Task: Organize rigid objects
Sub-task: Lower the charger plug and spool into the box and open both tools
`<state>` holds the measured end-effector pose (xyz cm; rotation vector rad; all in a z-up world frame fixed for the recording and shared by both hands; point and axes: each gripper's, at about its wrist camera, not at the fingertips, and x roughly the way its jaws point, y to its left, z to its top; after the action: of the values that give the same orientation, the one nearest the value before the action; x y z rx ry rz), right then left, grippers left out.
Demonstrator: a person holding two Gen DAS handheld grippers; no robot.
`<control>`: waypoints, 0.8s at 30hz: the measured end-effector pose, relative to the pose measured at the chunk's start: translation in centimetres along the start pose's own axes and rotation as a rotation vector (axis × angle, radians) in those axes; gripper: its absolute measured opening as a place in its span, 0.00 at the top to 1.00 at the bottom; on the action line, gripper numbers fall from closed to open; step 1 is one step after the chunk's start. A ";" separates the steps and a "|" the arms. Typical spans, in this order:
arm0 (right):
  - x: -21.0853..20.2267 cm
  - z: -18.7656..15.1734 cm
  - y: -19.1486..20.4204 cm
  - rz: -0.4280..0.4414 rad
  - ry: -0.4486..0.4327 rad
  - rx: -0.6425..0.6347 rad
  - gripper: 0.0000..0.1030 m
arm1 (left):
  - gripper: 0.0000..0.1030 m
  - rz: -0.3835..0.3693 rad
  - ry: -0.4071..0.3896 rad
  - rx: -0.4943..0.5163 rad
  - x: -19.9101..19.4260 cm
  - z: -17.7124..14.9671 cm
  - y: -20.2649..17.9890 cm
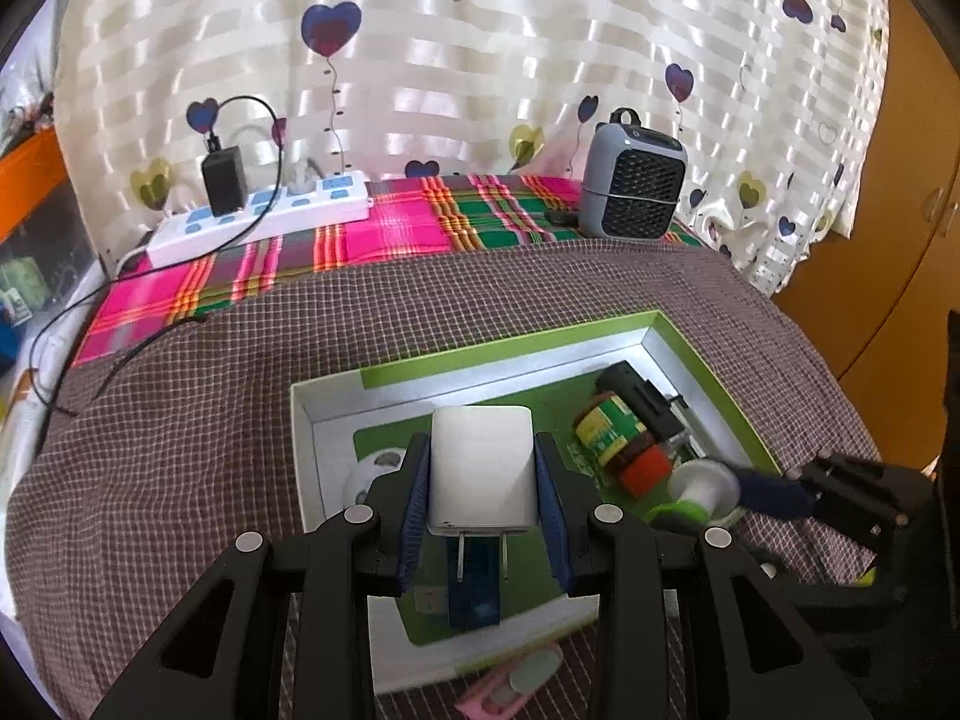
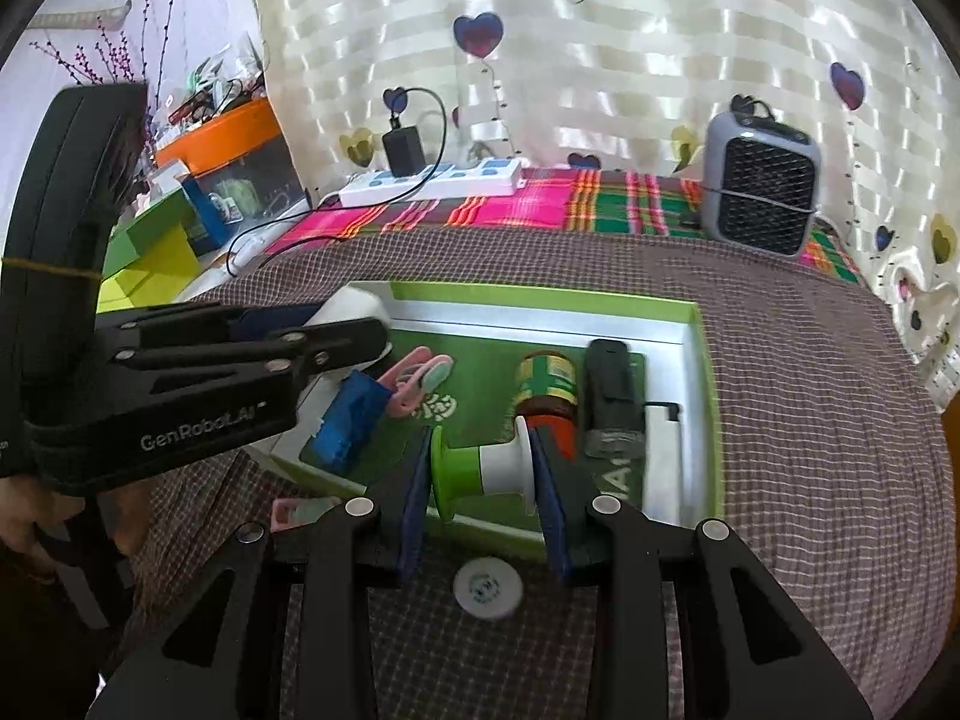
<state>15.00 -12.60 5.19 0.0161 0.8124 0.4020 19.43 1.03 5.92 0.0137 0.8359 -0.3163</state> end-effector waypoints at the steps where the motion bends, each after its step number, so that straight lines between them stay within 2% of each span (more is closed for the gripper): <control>1: 0.4 0.1 0.2 0.003 0.005 -0.002 0.67 | 0.69 0.001 0.004 -0.004 0.3 0.1 0.1; 9: 2.9 0.4 1.4 0.030 0.038 -0.023 0.67 | 0.69 -0.006 0.032 -0.030 2.8 1.4 1.7; 24: 5.3 0.4 1.7 0.016 0.061 -0.028 0.67 | 0.69 -0.011 0.079 -0.027 6.3 1.7 2.2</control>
<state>18.00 -9.11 2.05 -0.0164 0.8670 0.4304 25.18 1.20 2.22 -0.0041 0.9184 -0.3165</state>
